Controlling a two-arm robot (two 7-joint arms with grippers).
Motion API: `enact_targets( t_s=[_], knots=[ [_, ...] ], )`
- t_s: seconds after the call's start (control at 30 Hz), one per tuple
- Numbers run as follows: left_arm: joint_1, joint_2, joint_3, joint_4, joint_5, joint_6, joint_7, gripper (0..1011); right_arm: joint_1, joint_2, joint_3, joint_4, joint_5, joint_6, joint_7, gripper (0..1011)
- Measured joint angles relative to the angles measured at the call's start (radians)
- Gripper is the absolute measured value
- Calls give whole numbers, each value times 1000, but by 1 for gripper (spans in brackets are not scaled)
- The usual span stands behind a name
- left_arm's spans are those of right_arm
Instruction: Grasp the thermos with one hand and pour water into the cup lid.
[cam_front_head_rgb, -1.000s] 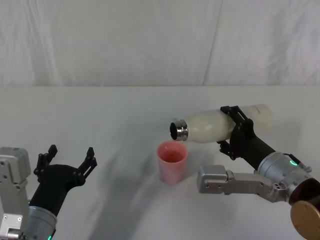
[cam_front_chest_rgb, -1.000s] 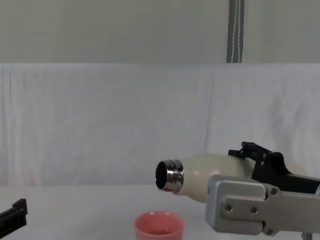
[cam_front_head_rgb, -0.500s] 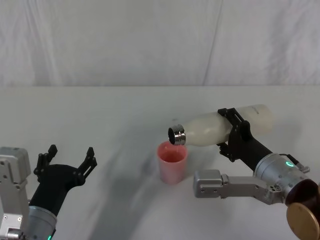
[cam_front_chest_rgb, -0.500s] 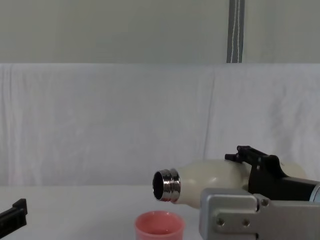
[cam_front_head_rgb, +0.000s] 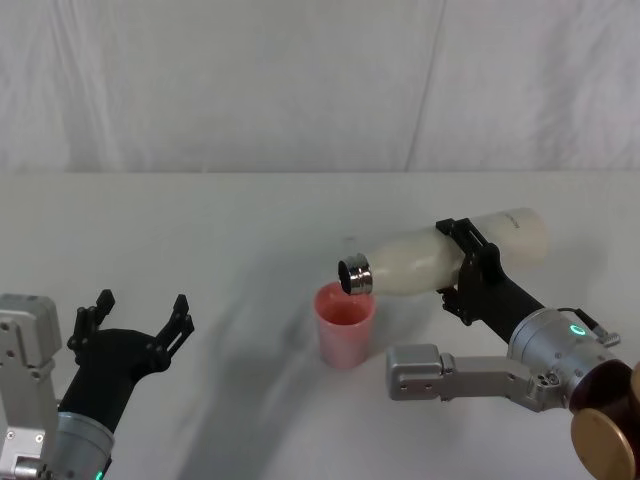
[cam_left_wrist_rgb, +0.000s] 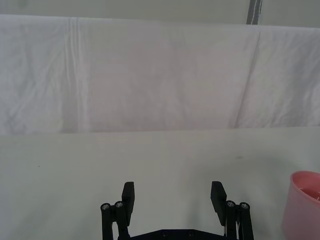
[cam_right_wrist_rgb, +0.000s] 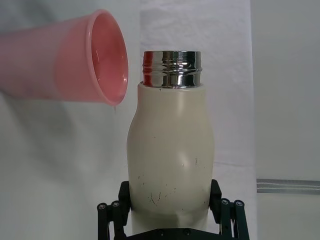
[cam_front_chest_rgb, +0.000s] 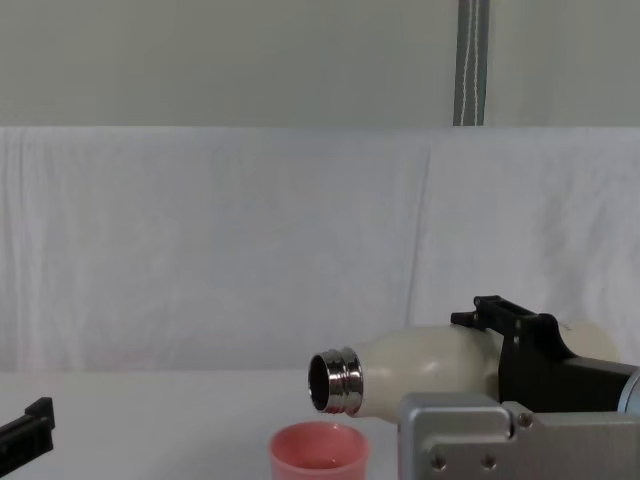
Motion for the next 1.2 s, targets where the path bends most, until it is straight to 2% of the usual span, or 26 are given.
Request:
enact_targets(
  t_s=[1.2],
  knots=[
    [0,0,0,0,0,0,0,1001,7,28,12,-10,-44,7,-29,950]
  ],
)
